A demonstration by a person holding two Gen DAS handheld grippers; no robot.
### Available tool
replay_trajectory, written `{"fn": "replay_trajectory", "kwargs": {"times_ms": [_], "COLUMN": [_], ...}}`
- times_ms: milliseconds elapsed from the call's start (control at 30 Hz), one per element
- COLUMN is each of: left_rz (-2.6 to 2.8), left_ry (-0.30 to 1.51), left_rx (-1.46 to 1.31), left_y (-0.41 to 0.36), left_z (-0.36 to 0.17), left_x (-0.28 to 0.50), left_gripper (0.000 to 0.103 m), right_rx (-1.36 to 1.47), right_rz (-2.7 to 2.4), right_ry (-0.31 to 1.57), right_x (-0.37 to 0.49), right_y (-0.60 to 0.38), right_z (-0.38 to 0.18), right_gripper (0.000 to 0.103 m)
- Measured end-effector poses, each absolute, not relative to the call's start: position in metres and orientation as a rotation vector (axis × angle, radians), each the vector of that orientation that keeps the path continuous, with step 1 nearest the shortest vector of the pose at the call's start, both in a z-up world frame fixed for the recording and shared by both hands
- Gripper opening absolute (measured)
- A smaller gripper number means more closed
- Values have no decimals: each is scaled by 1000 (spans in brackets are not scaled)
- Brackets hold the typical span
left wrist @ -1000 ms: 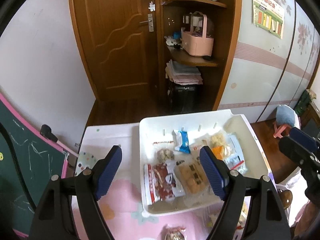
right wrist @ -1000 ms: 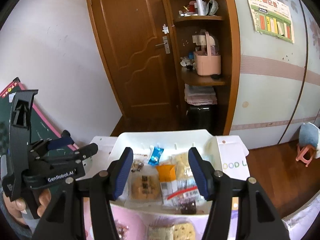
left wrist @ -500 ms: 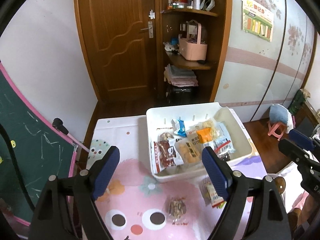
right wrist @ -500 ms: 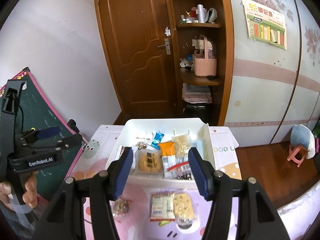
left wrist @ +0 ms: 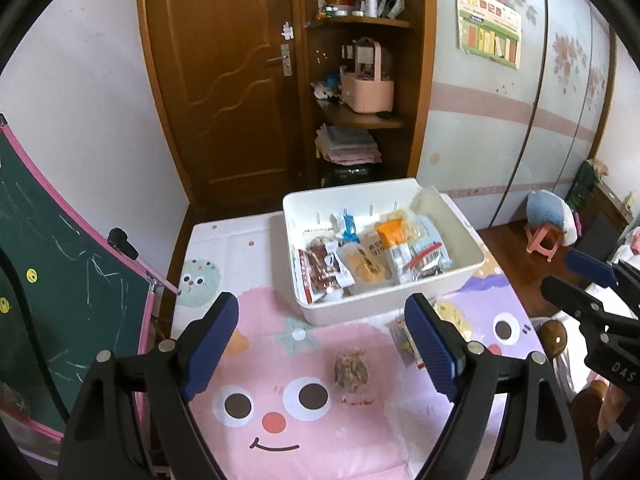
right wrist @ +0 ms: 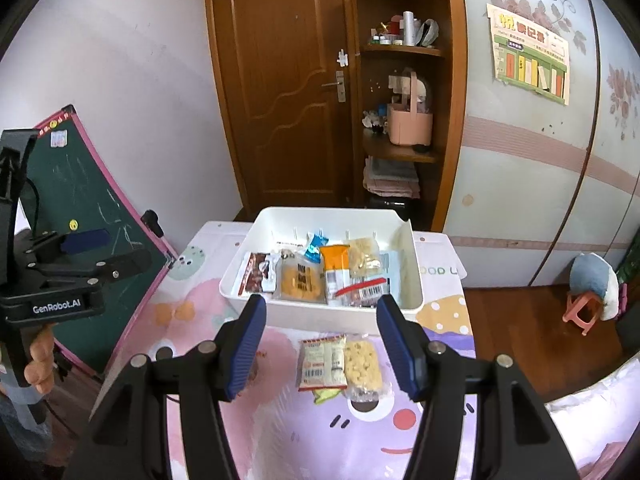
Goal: Organize snacks
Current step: 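Move both tools down toward the clear nut pack and cracker bags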
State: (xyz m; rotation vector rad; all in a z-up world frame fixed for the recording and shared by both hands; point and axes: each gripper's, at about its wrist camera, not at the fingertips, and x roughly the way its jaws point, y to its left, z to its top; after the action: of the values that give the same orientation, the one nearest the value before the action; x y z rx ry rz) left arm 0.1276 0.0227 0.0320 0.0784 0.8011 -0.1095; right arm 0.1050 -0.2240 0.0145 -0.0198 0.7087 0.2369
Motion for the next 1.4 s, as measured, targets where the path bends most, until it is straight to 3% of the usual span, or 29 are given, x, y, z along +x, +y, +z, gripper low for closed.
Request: {"fn": "replay_trajectory", "kwargs": {"times_ms": [833,1400], "left_rz": [-30,-11], "left_ry": [1155,1143], "left_rx": [3,33], "left_y": [8,0], "left_z": [-186,-214], "left_x": [174,185], "left_gripper": [85,83], "right_rx": [-10,-165], "right_rz": [233,257], "right_ry": [981,974], "right_x": [170,189], "right_y": [-207,-166], "right_z": [-152,-198], "right_gripper": [58,58]}}
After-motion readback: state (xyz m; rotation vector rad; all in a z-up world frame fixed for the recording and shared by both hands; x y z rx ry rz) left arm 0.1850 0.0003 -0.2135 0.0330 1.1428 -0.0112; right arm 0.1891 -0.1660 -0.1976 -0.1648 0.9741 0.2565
